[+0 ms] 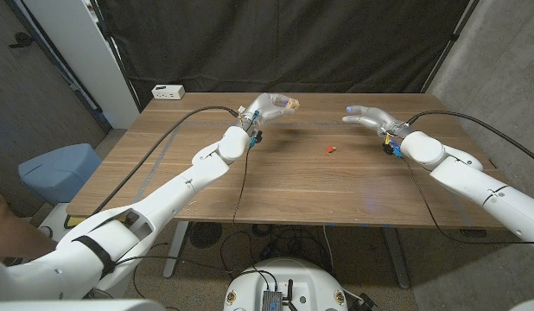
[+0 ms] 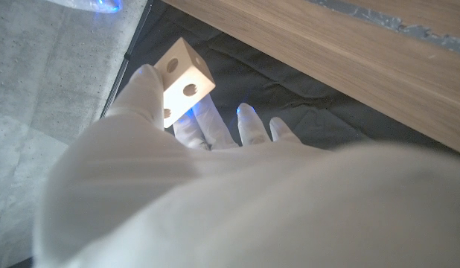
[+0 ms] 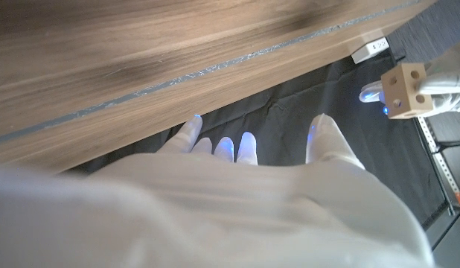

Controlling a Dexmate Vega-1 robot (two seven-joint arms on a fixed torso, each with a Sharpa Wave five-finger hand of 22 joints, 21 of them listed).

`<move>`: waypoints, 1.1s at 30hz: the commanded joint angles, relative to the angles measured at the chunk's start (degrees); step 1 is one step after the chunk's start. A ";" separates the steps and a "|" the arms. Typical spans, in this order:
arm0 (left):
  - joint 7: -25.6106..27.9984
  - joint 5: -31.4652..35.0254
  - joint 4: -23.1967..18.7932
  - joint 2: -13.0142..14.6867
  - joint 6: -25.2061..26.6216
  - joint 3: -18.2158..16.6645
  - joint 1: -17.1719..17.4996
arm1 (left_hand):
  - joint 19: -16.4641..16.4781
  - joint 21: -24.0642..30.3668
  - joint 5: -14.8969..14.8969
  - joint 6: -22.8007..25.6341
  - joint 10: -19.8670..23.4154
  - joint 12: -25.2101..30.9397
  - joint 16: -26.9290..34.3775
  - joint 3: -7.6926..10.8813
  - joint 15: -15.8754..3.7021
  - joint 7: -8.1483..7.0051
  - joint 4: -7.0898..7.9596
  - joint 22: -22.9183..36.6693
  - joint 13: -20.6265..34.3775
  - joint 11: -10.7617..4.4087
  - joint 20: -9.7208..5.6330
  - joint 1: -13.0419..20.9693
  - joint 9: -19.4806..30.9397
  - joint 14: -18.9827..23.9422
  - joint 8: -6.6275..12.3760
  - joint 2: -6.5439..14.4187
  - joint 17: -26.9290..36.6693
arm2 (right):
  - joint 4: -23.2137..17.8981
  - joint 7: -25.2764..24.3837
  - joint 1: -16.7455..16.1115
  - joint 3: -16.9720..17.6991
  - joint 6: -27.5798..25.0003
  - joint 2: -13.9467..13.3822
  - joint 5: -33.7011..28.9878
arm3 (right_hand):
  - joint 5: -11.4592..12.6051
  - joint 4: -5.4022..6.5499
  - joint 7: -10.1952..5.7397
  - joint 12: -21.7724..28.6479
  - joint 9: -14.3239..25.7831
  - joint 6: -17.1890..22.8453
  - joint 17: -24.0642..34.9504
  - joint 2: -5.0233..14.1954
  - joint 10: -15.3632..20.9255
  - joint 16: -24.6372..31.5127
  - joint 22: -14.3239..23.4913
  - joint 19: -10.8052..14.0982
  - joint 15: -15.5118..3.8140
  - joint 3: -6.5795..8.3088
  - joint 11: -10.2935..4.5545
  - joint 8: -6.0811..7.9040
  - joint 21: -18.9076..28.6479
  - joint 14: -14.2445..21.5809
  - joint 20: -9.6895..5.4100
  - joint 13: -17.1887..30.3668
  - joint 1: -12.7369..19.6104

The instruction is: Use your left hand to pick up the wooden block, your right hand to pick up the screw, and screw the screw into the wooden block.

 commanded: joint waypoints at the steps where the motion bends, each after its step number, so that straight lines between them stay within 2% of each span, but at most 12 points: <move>1: -3.88 -7.84 2.30 -1.12 -6.18 -1.43 0.73 | 0.87 0.36 -0.04 0.54 0.16 -0.16 0.51 -0.16 -5.42 0.19 0.03 0.27 0.24 -0.02 -0.23 0.29 0.14 0.92 0.01 0.74 0.24 | -5.67 1.70 0.61 -1.63 -4.26 -4.36 -6.15 | -0.20 0.16 -0.09 -0.06 0.26 0.67 0.21 -0.13 0.03 0.22 0.18 0.77 -0.39 0.66 -0.35 0.45 -0.18 0.48 0.06 0.30 1.32; 8: -5.14 -10.24 1.89 -1.04 -6.04 -2.06 1.40 | 1.78 0.67 0.01 0.60 0.16 -0.35 0.79 -0.32 -5.57 0.22 0.04 0.44 0.38 -0.02 -0.67 0.33 0.14 1.59 -0.05 1.02 0.35 | -7.57 3.11 1.40 -2.55 -5.95 -5.38 -9.60 | -0.35 0.21 -0.15 -0.16 0.30 1.23 0.21 -0.57 0.01 0.24 0.19 0.64 -0.40 0.95 -0.51 0.63 -0.33 0.79 0.07 0.30 2.40; 15: -7.42 -14.16 2.71 -1.43 -6.81 -3.09 1.96 | 0.98 0.32 0.04 0.37 0.01 -0.54 0.67 -0.44 -5.57 0.10 -0.01 0.52 0.46 -0.02 -0.39 0.40 0.13 1.26 -0.20 1.12 0.42 | -8.66 5.46 2.64 -3.67 -6.67 -6.11 -12.69 | -0.55 0.21 -0.36 -0.18 0.34 1.64 0.22 -1.04 0.15 0.20 0.19 0.49 -0.56 1.20 -0.63 0.77 -0.45 0.94 0.11 0.31 3.37; 26: -10.86 -19.35 6.34 -2.87 -10.50 -4.23 2.11 | 0.39 0.06 0.09 0.63 -0.02 -0.75 0.64 -0.56 -5.67 0.24 0.04 0.59 0.57 -0.03 -0.11 0.42 0.13 0.95 -0.17 1.48 0.61 | -8.40 8.87 4.46 -5.15 -5.05 -6.74 -16.78 | -0.88 0.18 -1.27 -0.28 0.43 1.69 0.24 -1.92 0.22 0.22 0.19 0.50 -0.52 1.66 -0.76 0.78 -0.51 1.38 0.34 0.32 5.17; 33: -13.57 -22.06 7.28 -3.06 -9.98 -4.51 1.83 | 0.69 0.11 0.20 0.40 -0.36 -1.18 0.46 -0.76 -2.65 0.38 -0.20 0.59 0.76 0.03 -0.08 0.84 0.15 0.65 -0.40 1.68 0.53 | -8.63 10.46 5.18 -5.53 -4.98 -6.89 -18.92 | -1.02 0.19 -1.22 -0.33 0.49 2.14 0.25 -2.33 0.26 0.19 0.19 0.59 -0.79 1.89 -0.91 0.99 -0.50 1.49 0.43 0.33 6.06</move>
